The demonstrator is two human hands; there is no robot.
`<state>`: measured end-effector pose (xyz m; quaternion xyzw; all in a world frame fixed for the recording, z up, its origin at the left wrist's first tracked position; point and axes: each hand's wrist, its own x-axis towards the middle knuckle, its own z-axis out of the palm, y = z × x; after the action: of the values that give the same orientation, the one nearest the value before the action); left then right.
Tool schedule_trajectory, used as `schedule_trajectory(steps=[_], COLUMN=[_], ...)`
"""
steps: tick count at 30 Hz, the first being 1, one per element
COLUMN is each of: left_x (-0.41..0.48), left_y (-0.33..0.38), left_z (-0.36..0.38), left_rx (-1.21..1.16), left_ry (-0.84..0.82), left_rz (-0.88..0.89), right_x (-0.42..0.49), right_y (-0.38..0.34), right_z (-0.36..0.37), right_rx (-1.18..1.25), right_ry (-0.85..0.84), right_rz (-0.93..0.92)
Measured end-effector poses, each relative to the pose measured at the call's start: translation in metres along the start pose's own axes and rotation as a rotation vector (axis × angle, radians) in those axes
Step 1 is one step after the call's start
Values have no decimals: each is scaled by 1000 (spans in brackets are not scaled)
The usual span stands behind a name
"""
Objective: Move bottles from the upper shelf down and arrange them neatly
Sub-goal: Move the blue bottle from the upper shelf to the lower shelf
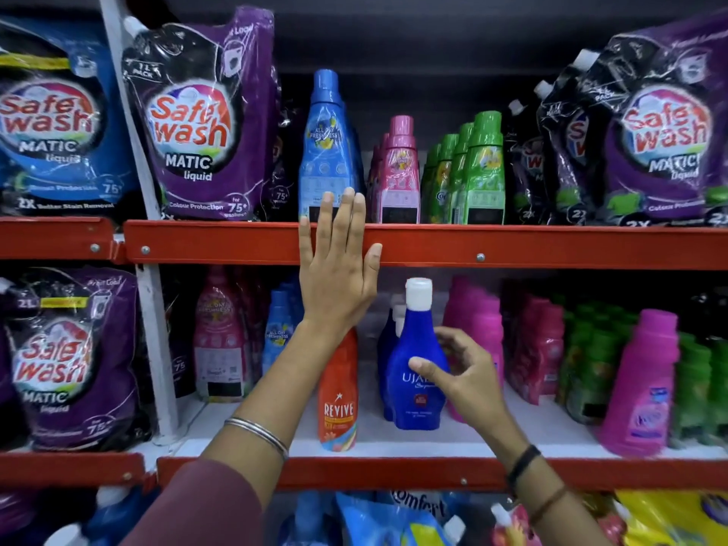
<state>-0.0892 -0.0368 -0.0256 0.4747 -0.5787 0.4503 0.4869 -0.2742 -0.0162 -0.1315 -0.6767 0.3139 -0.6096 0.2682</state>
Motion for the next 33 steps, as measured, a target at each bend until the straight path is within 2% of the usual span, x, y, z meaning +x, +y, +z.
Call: schedule_trajectory(steps=[11,27,29,33], left_x=[-1,0,1,7], left_y=[0,6,14,40], left_z=[4,-1,-3,-2], left_rx=[19,28,18,-11], left_ry=[30,-26,-56,-76], left_rz=[9,-22,-10,18], right_x=[-7,-14,-17,-20], right_y=[80,88,84,70], right_z=[10,2,-8,-44], right_rx=[-110,-132,-129,-208], right_ry=[-51,-155,-93,147], right_rz=[214,208,191,93])
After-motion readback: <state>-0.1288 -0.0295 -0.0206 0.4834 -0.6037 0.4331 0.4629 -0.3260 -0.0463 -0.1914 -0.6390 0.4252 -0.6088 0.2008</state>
